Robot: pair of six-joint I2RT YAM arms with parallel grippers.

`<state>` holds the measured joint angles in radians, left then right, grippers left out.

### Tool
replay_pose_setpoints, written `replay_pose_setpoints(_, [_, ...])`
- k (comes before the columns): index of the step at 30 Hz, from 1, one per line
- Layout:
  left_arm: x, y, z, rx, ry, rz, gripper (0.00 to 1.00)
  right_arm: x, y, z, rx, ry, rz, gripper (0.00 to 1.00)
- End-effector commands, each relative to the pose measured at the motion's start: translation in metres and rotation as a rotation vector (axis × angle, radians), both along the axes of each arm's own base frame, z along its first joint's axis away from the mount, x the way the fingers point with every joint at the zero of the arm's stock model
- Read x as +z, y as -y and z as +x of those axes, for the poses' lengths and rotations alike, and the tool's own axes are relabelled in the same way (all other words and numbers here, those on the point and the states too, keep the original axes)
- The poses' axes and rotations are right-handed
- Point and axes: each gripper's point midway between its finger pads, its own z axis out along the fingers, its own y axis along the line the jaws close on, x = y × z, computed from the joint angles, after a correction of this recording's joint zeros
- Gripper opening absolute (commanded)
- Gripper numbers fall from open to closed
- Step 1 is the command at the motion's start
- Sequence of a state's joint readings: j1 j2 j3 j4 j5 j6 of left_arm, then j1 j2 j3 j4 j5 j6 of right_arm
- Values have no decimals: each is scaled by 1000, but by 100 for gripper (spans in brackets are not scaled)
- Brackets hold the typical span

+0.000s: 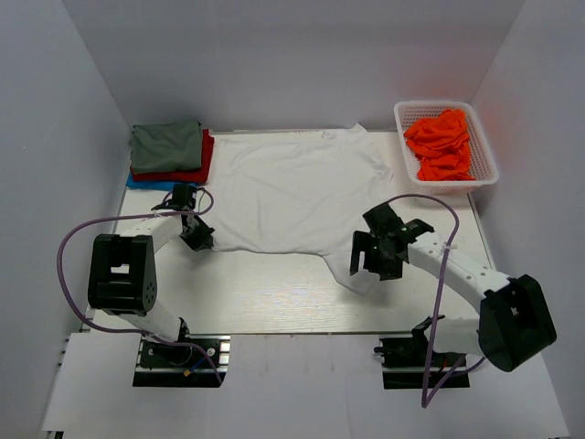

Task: Fold and stack the t-shirts
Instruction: Grap the side of the flattened tshirt closest away from the robot with both arms

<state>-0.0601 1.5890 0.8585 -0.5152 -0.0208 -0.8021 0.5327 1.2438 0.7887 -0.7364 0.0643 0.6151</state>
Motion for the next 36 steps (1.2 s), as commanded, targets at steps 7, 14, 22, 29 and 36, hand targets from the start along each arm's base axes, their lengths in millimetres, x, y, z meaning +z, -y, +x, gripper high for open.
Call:
replay_pose_setpoints(7, [-11, 2, -24, -7, -84, -13, 0, -30, -27, -5, 68, -73, 73, 81])
replay_pose_setpoints(14, [-11, 4, -29, -10, -92, -21, 0, -49, -14, -24, 46, -137, 31, 76])
replay_pose_setpoints(22, [-7, 9, -39, -21, -98, -23, 0, -56, -10, -32, 42, -147, 19, 0])
replay_pose_setpoints(29, [-4, 4, -85, -5, -185, -15, 0, -37, -6, -70, -9, -210, 92, 0])
replay_pose_setpoints(36, [-1, 5, -109, 12, -233, -30, 0, -19, -11, -87, 29, -226, 173, 0])
